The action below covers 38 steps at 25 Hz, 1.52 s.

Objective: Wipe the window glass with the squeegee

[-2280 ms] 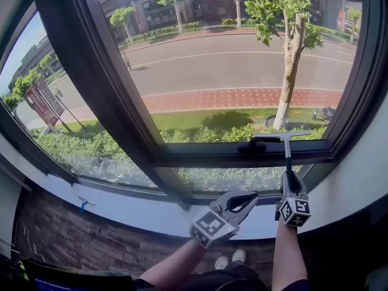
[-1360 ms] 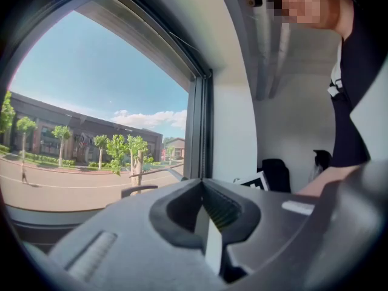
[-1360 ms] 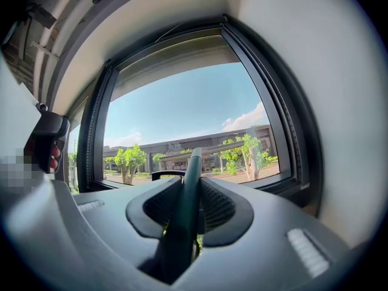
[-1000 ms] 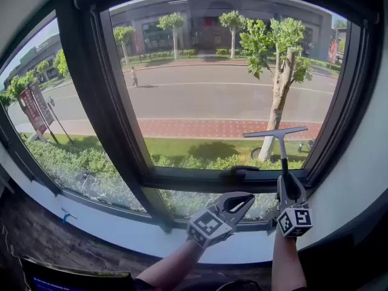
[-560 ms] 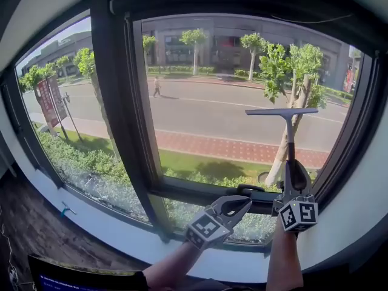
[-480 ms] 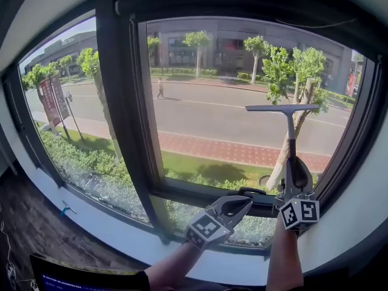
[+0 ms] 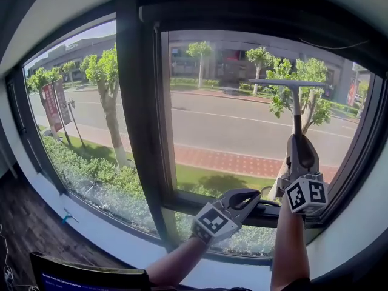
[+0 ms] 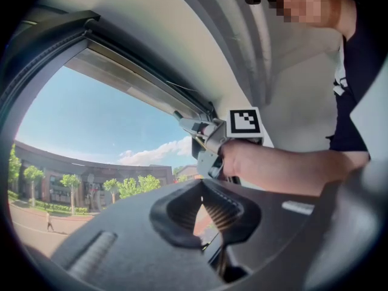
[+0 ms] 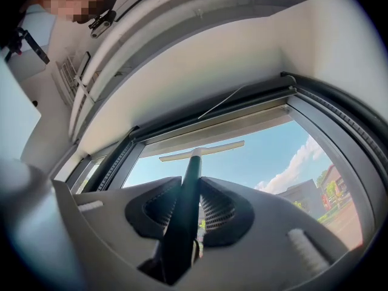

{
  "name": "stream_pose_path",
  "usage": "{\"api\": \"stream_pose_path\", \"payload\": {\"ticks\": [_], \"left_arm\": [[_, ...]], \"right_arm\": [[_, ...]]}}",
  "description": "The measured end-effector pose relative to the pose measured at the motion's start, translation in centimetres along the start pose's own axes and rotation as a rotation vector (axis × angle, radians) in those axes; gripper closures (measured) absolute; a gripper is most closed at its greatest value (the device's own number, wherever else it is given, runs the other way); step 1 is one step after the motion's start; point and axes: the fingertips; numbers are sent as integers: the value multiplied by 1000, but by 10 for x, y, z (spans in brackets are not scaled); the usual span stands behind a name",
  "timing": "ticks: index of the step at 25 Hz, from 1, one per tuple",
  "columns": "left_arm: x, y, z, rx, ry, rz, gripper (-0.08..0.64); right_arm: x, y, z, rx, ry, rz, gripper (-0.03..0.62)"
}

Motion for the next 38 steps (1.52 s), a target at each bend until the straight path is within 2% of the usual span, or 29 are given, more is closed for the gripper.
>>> {"api": "stream_pose_path", "payload": {"ticks": [7,12,18,25,38], "left_arm": [[-37,33,2,50,-27,-41,558],[-62,55,14,79,-39,-45,558],[-82,78,15,88,-37,-14,558],[-86,75,6,103,-13,-34,558],[-93,76,0,118,-1,-36,558]], "right_arm": [[48,52,8,-16,-71,-7,494],[78,68,19,-3,-115,-32,494],[109,76,25,-28,-124,-36,494],[117,76,32,-10,-166,-39,494],[112,69,10,-34,-149,-54,494]]}}
Point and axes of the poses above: the fingertips, and each gripper's own axes: x forward along the fingers, y to its left, z out of its top, and after that the axes turned 14 degrees about x, right-handed
